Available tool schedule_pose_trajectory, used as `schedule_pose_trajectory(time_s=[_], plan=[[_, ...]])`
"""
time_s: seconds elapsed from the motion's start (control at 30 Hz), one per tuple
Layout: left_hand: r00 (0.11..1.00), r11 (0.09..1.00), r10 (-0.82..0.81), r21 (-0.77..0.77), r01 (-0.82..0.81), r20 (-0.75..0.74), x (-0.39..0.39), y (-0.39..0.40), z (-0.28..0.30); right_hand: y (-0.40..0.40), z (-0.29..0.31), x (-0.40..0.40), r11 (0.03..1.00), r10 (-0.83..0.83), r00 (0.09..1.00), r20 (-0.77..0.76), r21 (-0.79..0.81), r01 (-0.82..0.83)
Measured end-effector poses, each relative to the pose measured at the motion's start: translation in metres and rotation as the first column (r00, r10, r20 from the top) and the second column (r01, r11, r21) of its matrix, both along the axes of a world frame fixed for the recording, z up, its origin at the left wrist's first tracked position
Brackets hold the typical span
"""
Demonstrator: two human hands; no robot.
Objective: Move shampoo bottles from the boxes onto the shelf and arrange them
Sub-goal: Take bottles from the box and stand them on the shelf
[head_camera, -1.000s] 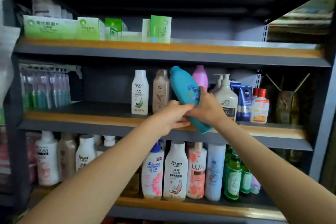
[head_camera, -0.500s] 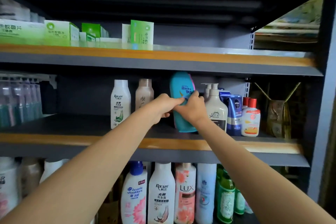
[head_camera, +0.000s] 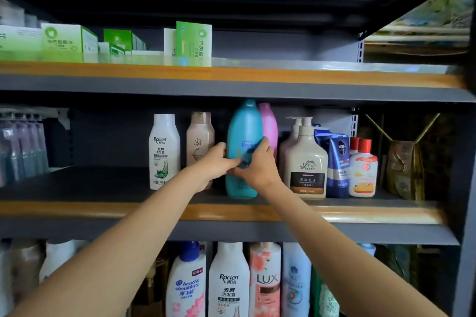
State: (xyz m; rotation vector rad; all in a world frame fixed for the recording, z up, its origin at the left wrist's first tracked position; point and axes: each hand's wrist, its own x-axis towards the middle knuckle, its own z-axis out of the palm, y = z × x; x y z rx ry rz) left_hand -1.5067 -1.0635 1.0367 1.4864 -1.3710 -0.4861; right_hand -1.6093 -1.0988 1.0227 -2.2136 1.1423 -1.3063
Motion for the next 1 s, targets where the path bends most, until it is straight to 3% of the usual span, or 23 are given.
schedule_pose_trajectory(time_s=[0.1, 0.33, 0.5, 0.57, 0.63, 0.7, 0.77, 1.0], plan=[[1.000, 1.000, -0.007, -0.017, 0.006, -0.026, 0.005, 0.001, -0.002, 0.000, 0.001, 0.000, 0.994, -0.109, 0.984, -0.142, -0.022, 0.107], [0.999, 0.999, -0.030, 0.023, 0.031, -0.042, 0.006, 0.004, -0.002, -0.001, 0.006, -0.003, 0.998, -0.026, 0.991, -0.135, 0.051, 0.033], [0.995, 0.994, 0.096, -0.055, -0.096, 0.011, 0.005, -0.001, -0.008, -0.004, 0.008, -0.003, 0.993, 0.015, 0.988, -0.152, 0.121, 0.004], [0.982, 0.980, 0.181, -0.094, -0.175, 0.058, 0.005, -0.005, -0.010, -0.003, 0.008, 0.002, 0.990, 0.023, 0.991, -0.131, 0.143, -0.004], [0.935, 0.952, 0.298, -0.127, -0.277, 0.195, 0.007, -0.007, -0.011, -0.003, 0.007, 0.008, 0.989, -0.021, 0.992, -0.123, 0.142, 0.038], [0.792, 0.902, 0.430, -0.171, -0.396, 0.433, 0.009, -0.003, -0.014, -0.002, 0.007, 0.013, 0.986, -0.075, 0.990, -0.123, 0.139, 0.092], [0.718, 0.884, 0.464, -0.215, -0.416, 0.518, 0.013, 0.000, -0.018, -0.002, 0.007, 0.018, 0.986, -0.088, 0.990, -0.111, 0.129, 0.102], [0.779, 0.923, 0.369, -0.099, -0.373, 0.507, 0.027, 0.003, -0.018, -0.003, 0.009, 0.029, 0.999, -0.024, 0.939, -0.343, 0.015, 0.031]])
